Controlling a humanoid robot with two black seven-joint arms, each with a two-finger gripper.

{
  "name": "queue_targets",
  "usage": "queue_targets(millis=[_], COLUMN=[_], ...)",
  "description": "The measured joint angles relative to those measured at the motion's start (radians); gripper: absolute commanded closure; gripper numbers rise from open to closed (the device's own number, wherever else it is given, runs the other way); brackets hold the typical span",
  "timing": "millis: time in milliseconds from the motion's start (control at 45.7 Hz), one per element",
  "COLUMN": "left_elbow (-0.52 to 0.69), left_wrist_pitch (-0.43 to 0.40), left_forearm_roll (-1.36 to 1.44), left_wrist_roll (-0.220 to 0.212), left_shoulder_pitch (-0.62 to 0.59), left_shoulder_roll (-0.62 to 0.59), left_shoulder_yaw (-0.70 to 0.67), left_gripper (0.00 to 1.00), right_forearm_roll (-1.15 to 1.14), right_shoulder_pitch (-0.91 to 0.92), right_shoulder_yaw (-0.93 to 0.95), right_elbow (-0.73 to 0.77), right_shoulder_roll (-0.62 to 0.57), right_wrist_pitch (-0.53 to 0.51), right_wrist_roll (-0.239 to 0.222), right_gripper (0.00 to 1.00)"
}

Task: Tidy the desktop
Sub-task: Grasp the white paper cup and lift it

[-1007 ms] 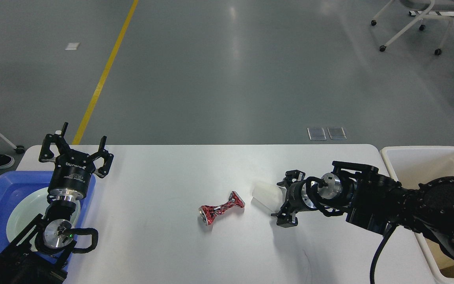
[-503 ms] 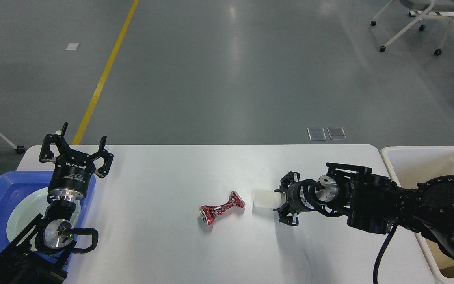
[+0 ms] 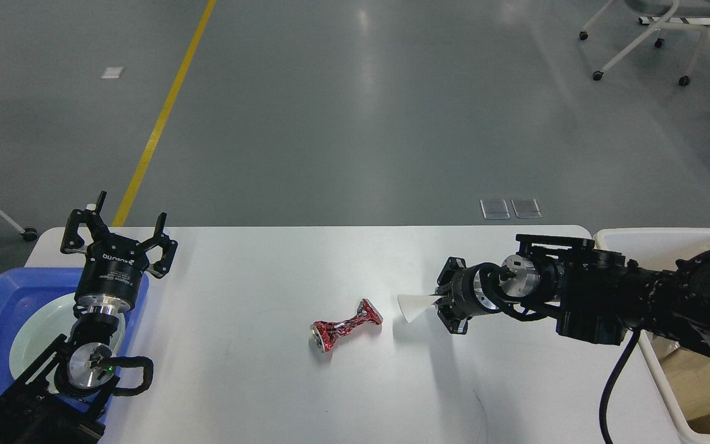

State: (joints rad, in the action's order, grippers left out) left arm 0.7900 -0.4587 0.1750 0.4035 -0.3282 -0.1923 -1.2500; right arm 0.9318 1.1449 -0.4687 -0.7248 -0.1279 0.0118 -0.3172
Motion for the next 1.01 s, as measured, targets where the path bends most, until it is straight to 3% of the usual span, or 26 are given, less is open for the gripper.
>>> queue_targets(millis=[153,306,591,810,1007], left_elbow=[0.0,0.0,0.0,0.0,0.0], left_wrist_pitch=[0.0,0.0,0.0,0.0,0.0], left_forearm_roll=[0.0,0.0,0.0,0.0,0.0], left_wrist_roll=[0.0,-0.001,-0.002,-0.002,-0.002], left_shoulder_pitch=[0.0,0.0,0.0,0.0,0.0], left_shoulder_roll=[0.0,0.0,0.0,0.0,0.0], left_shoulder_yaw=[0.0,0.0,0.0,-0.001,-0.001], left_gripper=[0.04,0.04,0.04,0.04,0.04], right_forearm_roll=[-0.001,-0.107,-0.376,-0.66,-0.766], right_shoulder_pitch=[0.084,0.319,0.703,0.978,1.203], right_shoulder_yaw=[-0.062,-0.303,-0.561,-0.584,-0.585], right_elbow=[-0.099,-0.314,-0.552,-0.753,-0.923], right_shoulder_roll=[-0.025,-0.053,-0.094,-0.161,-0.204], right_wrist_pitch=[-0.001,-0.033,-0.317,-0.548,-0.642], right_wrist_roll=[-0.005,0.005,0.006,0.014,0.015], right_gripper=[1.0,1.0,1.0,1.0,1.0])
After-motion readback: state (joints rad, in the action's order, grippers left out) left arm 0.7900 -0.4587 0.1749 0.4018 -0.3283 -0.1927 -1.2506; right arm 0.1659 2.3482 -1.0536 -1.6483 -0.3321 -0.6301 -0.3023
